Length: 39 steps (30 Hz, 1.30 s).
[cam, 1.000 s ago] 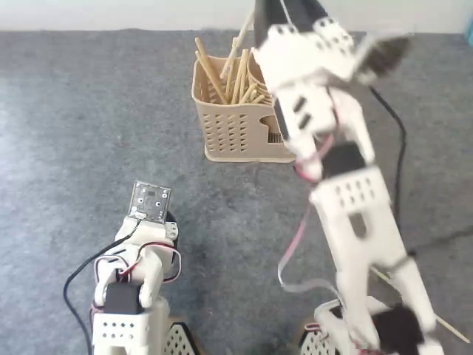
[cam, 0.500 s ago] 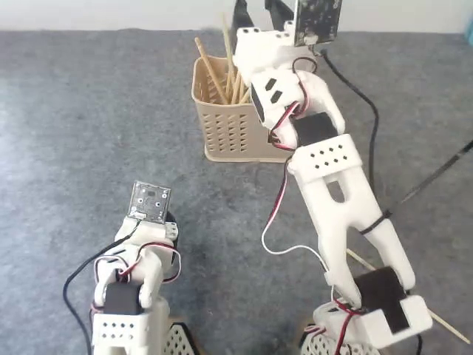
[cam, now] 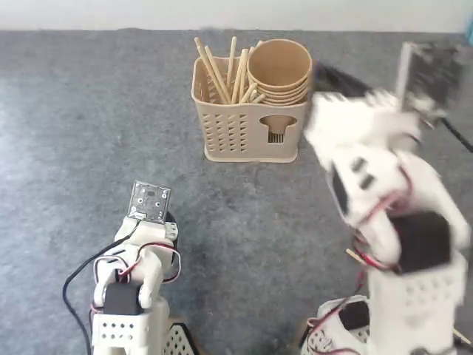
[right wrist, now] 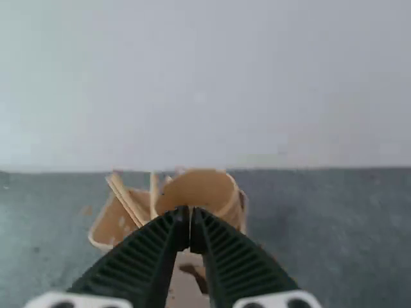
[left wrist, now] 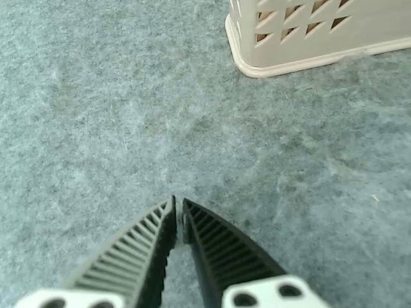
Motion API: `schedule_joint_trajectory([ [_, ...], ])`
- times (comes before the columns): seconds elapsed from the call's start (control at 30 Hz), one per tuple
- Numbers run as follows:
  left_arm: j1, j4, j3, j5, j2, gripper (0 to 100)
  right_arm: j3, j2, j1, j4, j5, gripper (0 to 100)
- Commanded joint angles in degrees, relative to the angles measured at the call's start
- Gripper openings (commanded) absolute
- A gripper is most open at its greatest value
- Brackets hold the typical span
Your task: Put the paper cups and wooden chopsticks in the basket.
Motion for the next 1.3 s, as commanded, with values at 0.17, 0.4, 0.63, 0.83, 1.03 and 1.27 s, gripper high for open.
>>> schedule_joint_trajectory([
  [0.17, 0.2, -1.3, -0.4, -0.4, -1.0, 1, 0.0, -1.6, 12.9, 29.1, 9.0, 0.8],
  [0.4, 0.2, -1.3, -0.4, -0.4, -1.0, 1, 22.9, -2.5, 20.1, 33.1, 37.4, 1.0],
  [0.63, 0.2, -1.3, -0.4, -0.4, -1.0, 1, 38.7, -2.6, 34.7, 33.0, 64.6, 9.2],
  [0.83, 0.2, -1.3, -0.4, -0.4, -1.0, 1, 52.4, -2.6, 42.6, 22.6, 77.9, 16.9],
  [1.03, 0.2, -1.3, -0.4, -0.4, -1.0, 1, 64.9, -2.2, 44.4, 4.7, 77.7, 9.9],
  [1.27, 0.2, -1.3, -0.4, -0.4, -1.0, 1, 69.8, -2.1, 44.5, -5.1, 77.8, 9.5],
])
